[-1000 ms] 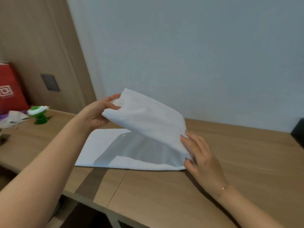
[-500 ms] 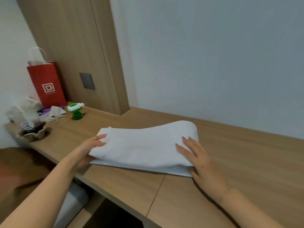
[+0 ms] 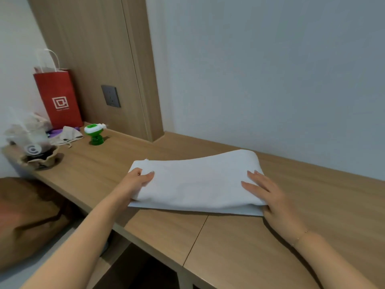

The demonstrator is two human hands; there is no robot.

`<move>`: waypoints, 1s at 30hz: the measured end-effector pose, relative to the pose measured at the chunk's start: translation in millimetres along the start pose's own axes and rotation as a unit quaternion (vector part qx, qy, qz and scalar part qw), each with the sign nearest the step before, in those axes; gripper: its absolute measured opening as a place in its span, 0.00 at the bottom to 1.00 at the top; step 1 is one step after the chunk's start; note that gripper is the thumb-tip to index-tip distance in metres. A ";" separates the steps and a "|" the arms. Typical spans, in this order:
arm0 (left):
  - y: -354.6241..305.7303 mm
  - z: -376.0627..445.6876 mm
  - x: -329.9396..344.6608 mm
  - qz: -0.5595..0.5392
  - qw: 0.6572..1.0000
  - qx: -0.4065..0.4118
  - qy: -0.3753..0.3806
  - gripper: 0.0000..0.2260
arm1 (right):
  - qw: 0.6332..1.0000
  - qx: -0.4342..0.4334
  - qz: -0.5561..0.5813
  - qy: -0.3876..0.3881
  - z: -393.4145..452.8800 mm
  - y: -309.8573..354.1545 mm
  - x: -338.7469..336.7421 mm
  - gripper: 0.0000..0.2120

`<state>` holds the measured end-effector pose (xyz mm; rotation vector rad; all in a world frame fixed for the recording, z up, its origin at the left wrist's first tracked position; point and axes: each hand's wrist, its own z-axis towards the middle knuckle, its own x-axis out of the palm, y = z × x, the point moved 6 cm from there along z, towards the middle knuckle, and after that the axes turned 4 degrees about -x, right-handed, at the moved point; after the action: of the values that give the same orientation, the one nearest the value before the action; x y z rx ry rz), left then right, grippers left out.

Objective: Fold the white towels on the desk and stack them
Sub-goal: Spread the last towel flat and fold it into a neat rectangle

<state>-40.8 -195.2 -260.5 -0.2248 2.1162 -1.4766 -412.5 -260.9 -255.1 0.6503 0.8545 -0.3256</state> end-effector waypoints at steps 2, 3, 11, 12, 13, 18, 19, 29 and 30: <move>-9.8 -7.7 13.7 -0.018 1.000 0.010 0.015 0.11 | 1.000 -0.002 0.008 -0.007 -8.4 -8.8 -11.0 0.36; -16.6 -11.3 17.5 -0.015 1.000 0.020 0.017 0.11 | 1.000 -0.005 0.006 -0.010 -12.3 -11.6 -15.6 0.36; -94.5 -17.1 -37.5 -0.024 0.995 0.085 -0.039 0.13 | 0.996 -0.063 -0.044 -0.048 -14.3 1.4 -22.3 0.39; -86.2 -15.8 -38.4 -0.002 0.997 0.070 -0.040 0.13 | 0.996 -0.069 -0.044 -0.041 -13.8 2.7 -20.3 0.39; -71.8 -13.7 -36.3 0.024 0.998 0.050 -0.040 0.13 | 0.996 -0.075 -0.044 -0.033 -14.1 2.8 -18.4 0.38; 4.8 -1.9 -22.4 0.069 0.997 -0.019 -0.042 0.13 | 0.998 -0.059 -0.013 0.014 -19.8 -1.2 -13.9 0.35; 9.8 -0.1 -22.5 0.063 0.997 -0.019 -0.047 0.13 | 0.998 -0.052 0.003 0.021 -20.5 -1.3 -13.9 0.36; -10.2 -6.3 -10.3 0.347 0.921 0.064 -0.166 0.26 | 0.987 0.106 0.124 0.004 -33.5 -12.3 -15.7 0.30; -20.5 -13.2 -4.4 0.425 0.875 0.093 -0.215 0.27 | 0.985 0.122 0.123 0.003 -33.3 -13.6 -15.1 0.31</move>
<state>-47.3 -190.4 -237.1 0.3818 1.3951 -0.9531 -448.5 -249.6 -264.8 0.9763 0.7357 -0.2051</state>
